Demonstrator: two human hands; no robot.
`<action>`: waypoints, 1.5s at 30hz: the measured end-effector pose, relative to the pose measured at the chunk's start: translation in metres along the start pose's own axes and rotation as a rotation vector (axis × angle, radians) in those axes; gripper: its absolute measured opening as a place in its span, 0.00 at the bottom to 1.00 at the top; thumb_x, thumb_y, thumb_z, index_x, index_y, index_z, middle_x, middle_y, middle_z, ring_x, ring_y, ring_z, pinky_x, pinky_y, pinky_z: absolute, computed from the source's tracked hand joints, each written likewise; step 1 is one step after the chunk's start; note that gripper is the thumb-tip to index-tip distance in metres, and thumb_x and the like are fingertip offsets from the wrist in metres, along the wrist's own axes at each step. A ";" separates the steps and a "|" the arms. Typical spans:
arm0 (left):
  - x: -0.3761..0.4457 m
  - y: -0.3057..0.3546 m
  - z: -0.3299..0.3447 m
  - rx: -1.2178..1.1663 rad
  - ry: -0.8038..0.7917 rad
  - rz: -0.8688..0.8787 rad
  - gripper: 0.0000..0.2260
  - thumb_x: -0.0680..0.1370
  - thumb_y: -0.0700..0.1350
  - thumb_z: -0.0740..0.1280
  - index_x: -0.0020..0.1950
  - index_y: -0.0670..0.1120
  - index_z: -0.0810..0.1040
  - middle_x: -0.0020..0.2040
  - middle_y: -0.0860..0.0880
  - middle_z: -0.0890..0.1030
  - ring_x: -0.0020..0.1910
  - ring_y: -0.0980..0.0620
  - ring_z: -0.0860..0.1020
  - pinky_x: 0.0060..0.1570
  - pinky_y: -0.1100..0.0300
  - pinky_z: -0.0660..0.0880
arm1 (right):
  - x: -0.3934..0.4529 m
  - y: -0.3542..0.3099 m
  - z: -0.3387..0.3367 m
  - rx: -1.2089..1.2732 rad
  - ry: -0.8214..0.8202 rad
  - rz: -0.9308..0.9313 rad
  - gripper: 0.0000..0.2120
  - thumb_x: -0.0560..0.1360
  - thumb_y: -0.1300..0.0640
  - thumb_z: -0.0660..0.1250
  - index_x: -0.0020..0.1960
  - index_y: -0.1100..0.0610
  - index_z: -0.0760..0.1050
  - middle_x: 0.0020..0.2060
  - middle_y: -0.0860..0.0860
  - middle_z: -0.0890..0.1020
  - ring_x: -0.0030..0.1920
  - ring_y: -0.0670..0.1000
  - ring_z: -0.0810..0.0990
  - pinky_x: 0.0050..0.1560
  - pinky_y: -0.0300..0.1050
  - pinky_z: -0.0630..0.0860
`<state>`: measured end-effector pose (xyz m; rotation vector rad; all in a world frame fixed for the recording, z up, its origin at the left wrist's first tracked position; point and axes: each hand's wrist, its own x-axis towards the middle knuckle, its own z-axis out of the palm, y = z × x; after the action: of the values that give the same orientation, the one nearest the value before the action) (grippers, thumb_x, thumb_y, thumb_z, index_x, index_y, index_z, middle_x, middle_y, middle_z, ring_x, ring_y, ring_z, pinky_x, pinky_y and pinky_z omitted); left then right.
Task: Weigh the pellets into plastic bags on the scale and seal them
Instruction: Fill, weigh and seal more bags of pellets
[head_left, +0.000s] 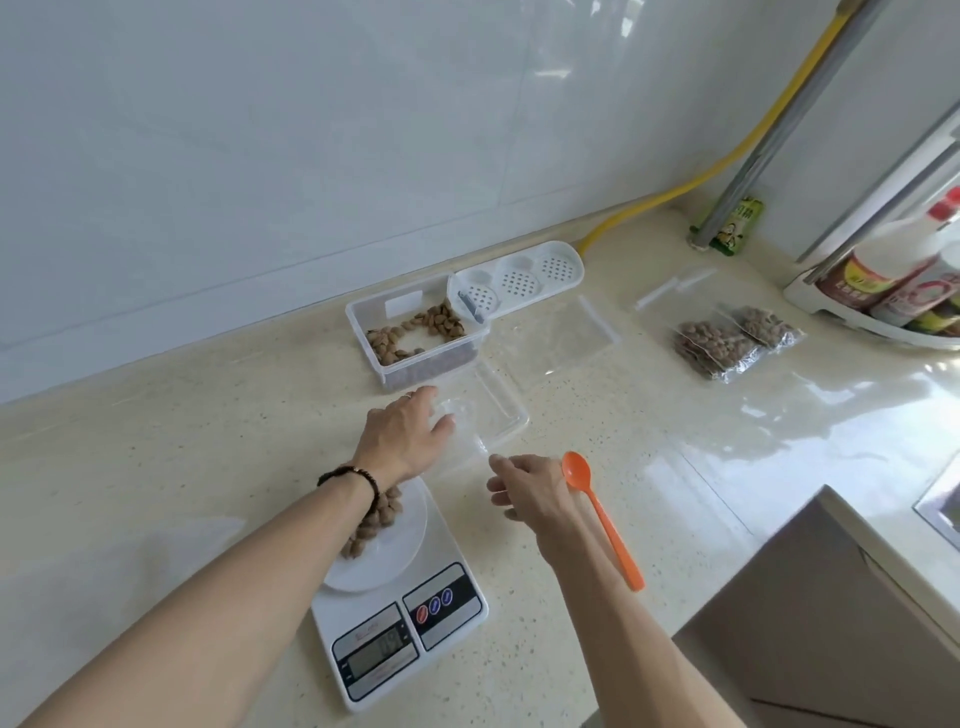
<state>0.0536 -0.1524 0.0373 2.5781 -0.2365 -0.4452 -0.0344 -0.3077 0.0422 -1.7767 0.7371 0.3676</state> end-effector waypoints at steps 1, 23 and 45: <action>0.002 0.003 0.000 -0.067 -0.008 -0.018 0.23 0.80 0.55 0.59 0.72 0.45 0.66 0.63 0.46 0.77 0.64 0.45 0.74 0.65 0.49 0.66 | 0.000 -0.001 0.001 0.055 -0.033 0.010 0.13 0.79 0.55 0.66 0.54 0.65 0.78 0.44 0.56 0.84 0.41 0.49 0.82 0.50 0.48 0.81; -0.082 0.005 -0.126 -0.669 0.013 0.042 0.09 0.76 0.46 0.71 0.46 0.40 0.82 0.34 0.46 0.83 0.31 0.53 0.81 0.30 0.67 0.72 | -0.063 -0.080 -0.001 0.189 -0.278 -0.359 0.08 0.80 0.58 0.66 0.45 0.62 0.79 0.32 0.50 0.74 0.31 0.46 0.70 0.33 0.39 0.70; -0.142 0.069 -0.171 -0.837 0.131 0.371 0.09 0.79 0.44 0.67 0.44 0.40 0.82 0.35 0.44 0.83 0.34 0.49 0.81 0.35 0.61 0.76 | -0.153 -0.152 -0.030 -0.096 0.243 -0.737 0.14 0.78 0.57 0.66 0.38 0.64 0.78 0.27 0.49 0.70 0.26 0.45 0.65 0.28 0.39 0.64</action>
<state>-0.0237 -0.0986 0.2500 1.6871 -0.3768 -0.1737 -0.0552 -0.2624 0.2541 -2.0629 0.1866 -0.3161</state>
